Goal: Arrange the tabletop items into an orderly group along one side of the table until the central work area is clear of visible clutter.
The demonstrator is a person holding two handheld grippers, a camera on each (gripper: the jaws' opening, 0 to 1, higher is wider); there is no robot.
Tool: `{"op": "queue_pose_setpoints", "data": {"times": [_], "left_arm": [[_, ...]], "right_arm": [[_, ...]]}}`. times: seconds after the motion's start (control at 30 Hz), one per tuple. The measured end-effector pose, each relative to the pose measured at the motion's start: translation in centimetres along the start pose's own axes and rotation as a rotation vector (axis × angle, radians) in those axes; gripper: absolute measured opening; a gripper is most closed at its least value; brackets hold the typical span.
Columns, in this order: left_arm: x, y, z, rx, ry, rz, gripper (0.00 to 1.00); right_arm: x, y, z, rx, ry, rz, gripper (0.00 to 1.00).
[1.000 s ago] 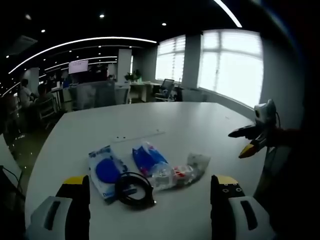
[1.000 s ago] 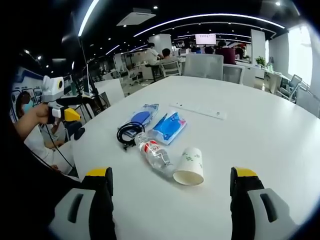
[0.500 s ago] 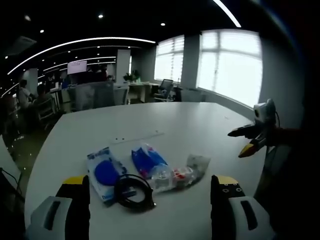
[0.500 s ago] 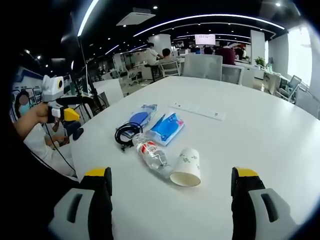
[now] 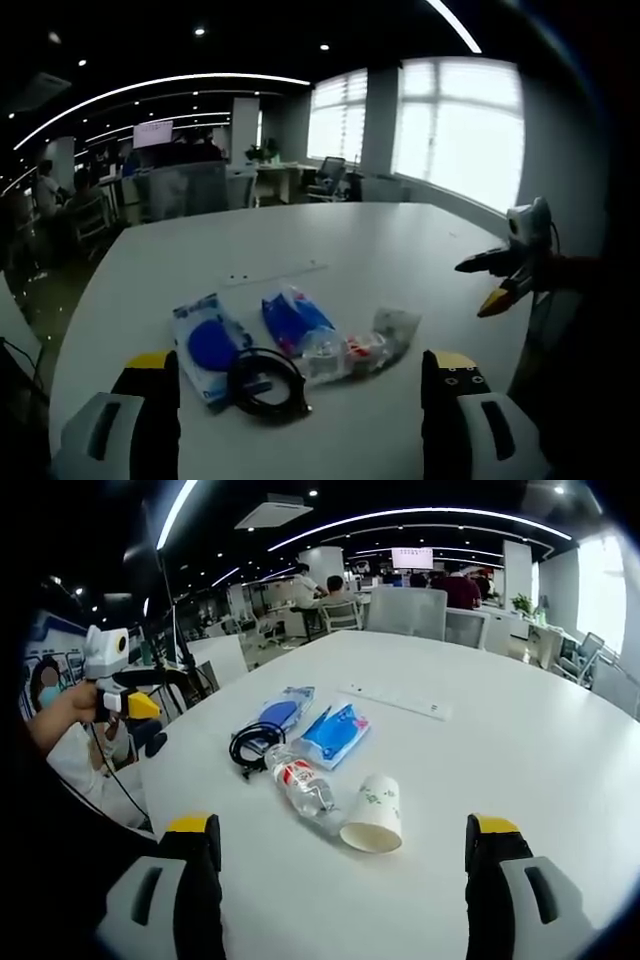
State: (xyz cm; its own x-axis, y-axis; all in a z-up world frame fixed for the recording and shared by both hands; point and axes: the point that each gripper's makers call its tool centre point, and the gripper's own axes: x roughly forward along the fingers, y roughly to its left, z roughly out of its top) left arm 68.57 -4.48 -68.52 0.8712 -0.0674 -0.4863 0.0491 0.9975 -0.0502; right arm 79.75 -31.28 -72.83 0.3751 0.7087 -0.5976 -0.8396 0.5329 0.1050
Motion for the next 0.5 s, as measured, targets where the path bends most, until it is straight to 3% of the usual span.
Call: {"op": "queue_pose_setpoints", "data": {"times": [0.5], "left_arm": [[-0.06, -0.01, -0.04, 0.009, 0.010, 0.000, 1.00]], "right_arm": [[-0.04, -0.12, -0.02, -0.020, 0.018, 0.007, 0.99]]}}
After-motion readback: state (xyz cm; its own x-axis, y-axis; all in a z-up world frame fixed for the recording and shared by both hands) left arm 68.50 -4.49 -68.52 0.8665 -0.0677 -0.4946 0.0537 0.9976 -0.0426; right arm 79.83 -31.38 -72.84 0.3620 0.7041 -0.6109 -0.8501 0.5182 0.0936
